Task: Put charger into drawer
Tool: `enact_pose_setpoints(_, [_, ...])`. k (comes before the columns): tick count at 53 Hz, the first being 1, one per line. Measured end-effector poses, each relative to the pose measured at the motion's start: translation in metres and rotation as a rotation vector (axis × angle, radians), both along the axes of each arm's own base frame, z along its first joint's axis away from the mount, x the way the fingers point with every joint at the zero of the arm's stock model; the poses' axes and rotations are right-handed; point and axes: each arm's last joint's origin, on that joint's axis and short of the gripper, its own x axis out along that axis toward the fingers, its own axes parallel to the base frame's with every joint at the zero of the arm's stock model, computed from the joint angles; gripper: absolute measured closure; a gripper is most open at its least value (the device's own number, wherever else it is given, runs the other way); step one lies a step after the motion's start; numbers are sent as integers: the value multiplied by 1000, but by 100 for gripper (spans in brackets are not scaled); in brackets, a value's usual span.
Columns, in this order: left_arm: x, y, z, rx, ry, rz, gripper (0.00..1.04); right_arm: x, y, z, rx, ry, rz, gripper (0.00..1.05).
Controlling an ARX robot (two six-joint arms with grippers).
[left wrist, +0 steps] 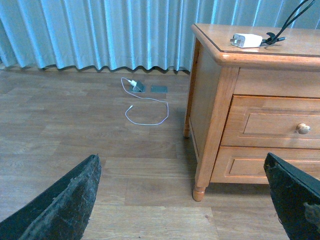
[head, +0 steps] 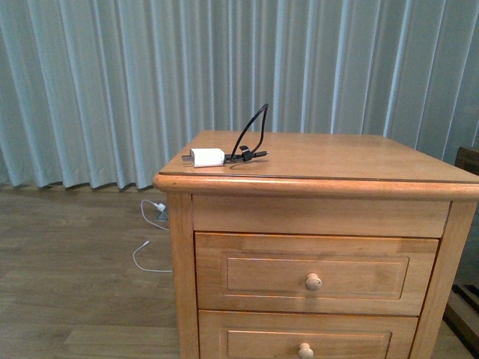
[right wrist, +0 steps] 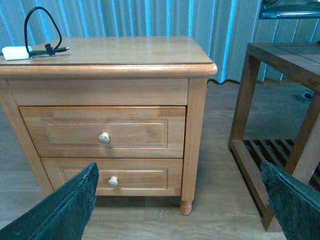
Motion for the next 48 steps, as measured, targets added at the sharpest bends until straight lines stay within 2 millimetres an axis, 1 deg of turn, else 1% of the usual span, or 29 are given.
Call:
enact_pose_setpoints(29, [0, 0, 0, 0, 0, 0, 6, 0, 0, 0, 0, 0, 0, 8])
enact_pose_setpoints(33, [0, 0, 0, 0, 0, 0, 6, 1, 1, -2, -44, 99, -64, 8])
enact_pose_setpoints(36, [0, 0, 0, 0, 0, 0, 6, 6, 3, -3, -50, 154, -52, 8])
enact_pose_setpoints(42, [0, 0, 0, 0, 0, 0, 6, 22, 7, 6, -35, 203, 9, 8])
enact_pose_setpoints(48, [0, 0, 0, 0, 0, 0, 6, 56, 15, 18, -39, 241, 57, 8])
